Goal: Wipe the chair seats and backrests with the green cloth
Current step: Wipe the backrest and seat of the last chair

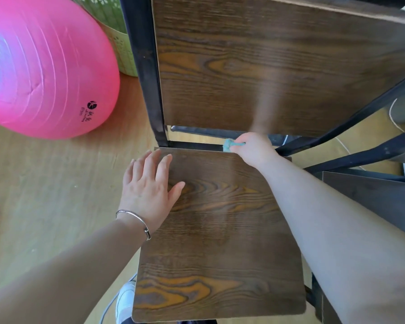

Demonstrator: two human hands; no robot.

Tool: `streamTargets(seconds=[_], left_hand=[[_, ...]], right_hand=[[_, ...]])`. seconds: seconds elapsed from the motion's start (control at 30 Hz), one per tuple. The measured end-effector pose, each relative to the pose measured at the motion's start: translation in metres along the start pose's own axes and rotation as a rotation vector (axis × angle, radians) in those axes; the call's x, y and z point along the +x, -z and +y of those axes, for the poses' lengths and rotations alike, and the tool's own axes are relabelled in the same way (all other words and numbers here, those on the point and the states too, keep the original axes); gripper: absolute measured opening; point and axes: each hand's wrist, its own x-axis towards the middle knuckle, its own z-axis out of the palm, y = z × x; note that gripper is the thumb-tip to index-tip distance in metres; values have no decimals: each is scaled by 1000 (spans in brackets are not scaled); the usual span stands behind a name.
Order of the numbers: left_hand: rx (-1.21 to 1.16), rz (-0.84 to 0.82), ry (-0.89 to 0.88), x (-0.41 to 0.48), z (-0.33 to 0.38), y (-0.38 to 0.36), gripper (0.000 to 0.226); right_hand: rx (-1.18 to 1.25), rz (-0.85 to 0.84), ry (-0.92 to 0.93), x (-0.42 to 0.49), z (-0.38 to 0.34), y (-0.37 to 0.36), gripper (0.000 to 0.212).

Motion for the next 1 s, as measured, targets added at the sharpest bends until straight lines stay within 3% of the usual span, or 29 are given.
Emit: streamTargets(seconds=[0.23, 0.53, 0.67, 0.9, 1.0], left_hand=[[7, 16, 18, -10, -13, 6, 63], [1, 35, 39, -30, -33, 2, 64], [-2, 46, 33, -31, -42, 0, 64], [6, 46, 13, -17, -37, -3, 61], [-2, 47, 16, -9, -31, -3, 61]], right_hand=[[113, 75, -28, -3, 8, -8, 34], [193, 60, 168, -6, -80, -54, 32], [155, 43, 210, 0, -107, -66, 16], [169, -12, 177, 7, -108, -62, 28], [157, 82, 198, 3, -104, -70, 30]])
